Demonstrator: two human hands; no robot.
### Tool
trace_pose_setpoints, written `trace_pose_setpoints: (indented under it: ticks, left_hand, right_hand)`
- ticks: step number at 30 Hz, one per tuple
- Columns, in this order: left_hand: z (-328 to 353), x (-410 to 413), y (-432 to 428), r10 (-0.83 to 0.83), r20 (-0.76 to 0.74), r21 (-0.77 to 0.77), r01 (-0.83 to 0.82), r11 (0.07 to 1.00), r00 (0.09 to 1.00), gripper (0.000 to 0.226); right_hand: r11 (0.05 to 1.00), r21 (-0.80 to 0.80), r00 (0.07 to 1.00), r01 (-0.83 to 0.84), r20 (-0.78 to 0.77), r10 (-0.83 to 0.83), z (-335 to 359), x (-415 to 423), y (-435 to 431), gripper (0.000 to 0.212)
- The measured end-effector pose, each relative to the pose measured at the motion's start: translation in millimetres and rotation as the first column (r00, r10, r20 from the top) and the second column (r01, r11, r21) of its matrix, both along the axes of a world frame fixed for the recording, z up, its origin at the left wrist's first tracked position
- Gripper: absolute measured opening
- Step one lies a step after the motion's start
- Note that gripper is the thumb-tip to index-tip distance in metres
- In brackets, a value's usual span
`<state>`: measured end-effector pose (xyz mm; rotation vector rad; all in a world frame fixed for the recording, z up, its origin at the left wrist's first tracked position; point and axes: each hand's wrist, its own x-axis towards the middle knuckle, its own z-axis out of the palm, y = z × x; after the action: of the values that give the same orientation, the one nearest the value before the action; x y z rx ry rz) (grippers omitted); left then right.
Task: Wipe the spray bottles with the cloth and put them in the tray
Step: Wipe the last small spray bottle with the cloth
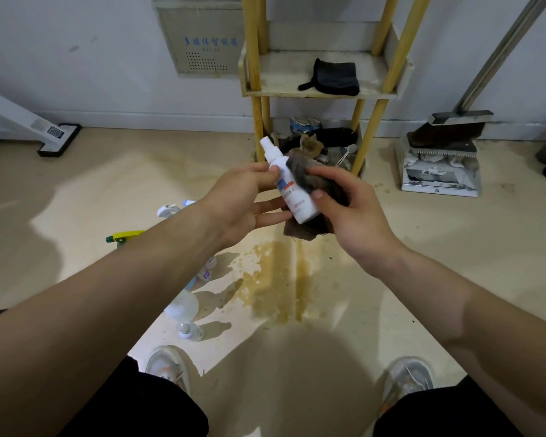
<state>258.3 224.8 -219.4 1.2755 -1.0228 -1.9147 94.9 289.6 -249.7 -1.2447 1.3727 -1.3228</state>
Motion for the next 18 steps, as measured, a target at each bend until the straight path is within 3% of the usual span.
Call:
trace_pose_setpoints:
  ticks: [3, 5, 13, 18]
  left_hand:
    - [0.9, 1.7, -1.6, -0.094, -0.015, -0.027, 0.094, 0.995, 0.995, 0.027]
    - [0.6, -0.1, 0.0, -0.126, 0.010, -0.051, 0.127, 0.991, 0.992, 0.028]
    - [-5.7, -6.2, 2.1, -0.016, 0.074, -0.089, 0.023, 0.996, 0.997, 0.035]
    - [-7.1, -3.2, -0.7, -0.028, 0.051, -0.076, 0.032, 0.997, 0.998, 0.021]
  right_hand:
    - [0.996, 0.089, 0.970, 0.003, 0.241, -0.025, 5.2, -0.3, -2.0, 0.034]
    - [0.992, 0.125, 0.956, -0.001, 0.292, -0.036, 8.0, 1.4, -1.1, 0.035]
    - [0.999, 0.002, 0.999, -0.045, -0.021, 0.045, 0.1, 9.1, 4.2, 0.044]
    - [1.000, 0.026, 1.000, 0.006, -0.011, -0.006, -2.7, 7.3, 2.7, 0.044]
